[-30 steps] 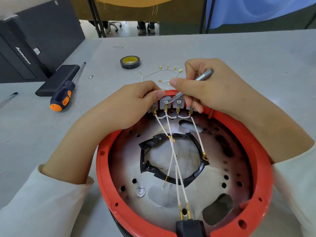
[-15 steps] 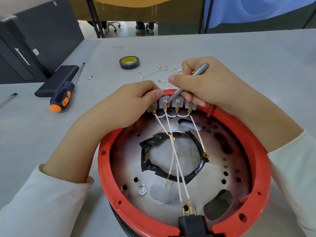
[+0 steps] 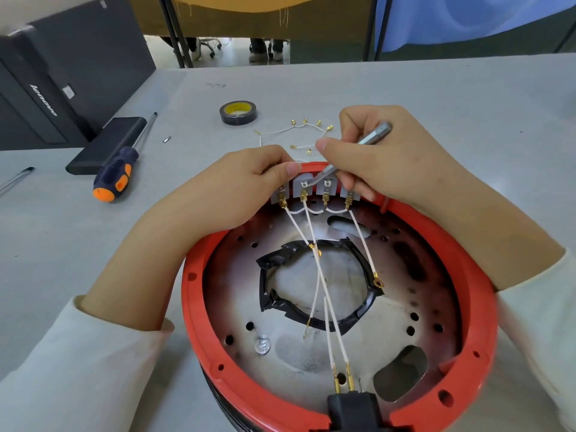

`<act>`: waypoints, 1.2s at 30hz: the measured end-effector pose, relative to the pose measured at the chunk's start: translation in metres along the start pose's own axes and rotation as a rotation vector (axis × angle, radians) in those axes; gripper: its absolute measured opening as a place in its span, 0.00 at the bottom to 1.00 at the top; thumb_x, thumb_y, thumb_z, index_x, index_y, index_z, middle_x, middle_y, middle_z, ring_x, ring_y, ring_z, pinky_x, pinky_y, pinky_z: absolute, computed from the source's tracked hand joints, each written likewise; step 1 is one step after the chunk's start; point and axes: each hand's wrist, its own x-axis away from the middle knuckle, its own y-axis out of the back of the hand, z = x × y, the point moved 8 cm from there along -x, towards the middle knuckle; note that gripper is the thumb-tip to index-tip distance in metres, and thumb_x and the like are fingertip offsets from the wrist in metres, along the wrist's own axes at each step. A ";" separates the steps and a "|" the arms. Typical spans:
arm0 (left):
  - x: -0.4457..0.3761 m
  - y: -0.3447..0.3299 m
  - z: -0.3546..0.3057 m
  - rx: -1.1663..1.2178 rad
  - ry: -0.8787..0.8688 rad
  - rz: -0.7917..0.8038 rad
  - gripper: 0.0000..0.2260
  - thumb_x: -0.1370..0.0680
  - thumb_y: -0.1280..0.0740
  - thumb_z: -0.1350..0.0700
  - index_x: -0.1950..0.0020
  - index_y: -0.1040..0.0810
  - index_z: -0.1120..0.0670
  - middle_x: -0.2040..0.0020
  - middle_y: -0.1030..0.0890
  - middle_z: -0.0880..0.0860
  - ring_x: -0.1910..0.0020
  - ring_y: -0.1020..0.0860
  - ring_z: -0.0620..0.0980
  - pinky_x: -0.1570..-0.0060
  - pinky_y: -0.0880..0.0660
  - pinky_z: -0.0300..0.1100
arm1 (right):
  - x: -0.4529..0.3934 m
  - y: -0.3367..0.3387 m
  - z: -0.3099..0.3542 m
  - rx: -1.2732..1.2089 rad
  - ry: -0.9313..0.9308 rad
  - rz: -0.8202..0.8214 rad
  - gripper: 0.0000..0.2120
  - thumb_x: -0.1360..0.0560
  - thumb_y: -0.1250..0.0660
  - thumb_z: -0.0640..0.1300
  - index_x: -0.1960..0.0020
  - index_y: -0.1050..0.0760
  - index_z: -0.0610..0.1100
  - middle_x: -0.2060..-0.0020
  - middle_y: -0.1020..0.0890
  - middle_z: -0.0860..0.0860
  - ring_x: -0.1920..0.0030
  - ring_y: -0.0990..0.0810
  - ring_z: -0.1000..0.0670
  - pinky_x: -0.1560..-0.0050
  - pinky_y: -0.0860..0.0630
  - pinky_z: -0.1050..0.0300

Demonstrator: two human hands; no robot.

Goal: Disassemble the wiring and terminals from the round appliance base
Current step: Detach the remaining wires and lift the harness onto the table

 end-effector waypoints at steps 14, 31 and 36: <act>0.000 -0.002 0.001 0.011 -0.003 0.012 0.10 0.19 0.44 0.45 0.53 0.25 0.45 0.64 0.24 0.48 0.67 0.29 0.43 0.68 0.34 0.31 | 0.001 0.001 0.003 -0.022 -0.018 -0.068 0.17 0.24 0.37 0.37 0.70 0.37 0.44 0.81 0.28 0.45 0.85 0.38 0.53 0.81 0.40 0.67; 0.000 -0.001 0.001 -0.011 0.006 0.005 0.11 0.19 0.44 0.45 0.49 0.24 0.47 0.55 0.20 0.52 0.55 0.24 0.50 0.61 0.31 0.34 | -0.011 -0.001 -0.005 -0.019 -0.215 0.041 0.17 0.27 0.37 0.34 0.72 0.37 0.44 0.81 0.28 0.48 0.86 0.38 0.54 0.82 0.42 0.69; 0.000 -0.001 -0.001 -0.021 -0.004 0.001 0.11 0.19 0.44 0.45 0.50 0.24 0.47 0.57 0.21 0.50 0.59 0.25 0.45 0.64 0.33 0.28 | -0.014 -0.001 -0.006 0.014 -0.273 0.058 0.17 0.27 0.37 0.36 0.71 0.37 0.45 0.81 0.28 0.48 0.86 0.37 0.54 0.83 0.42 0.69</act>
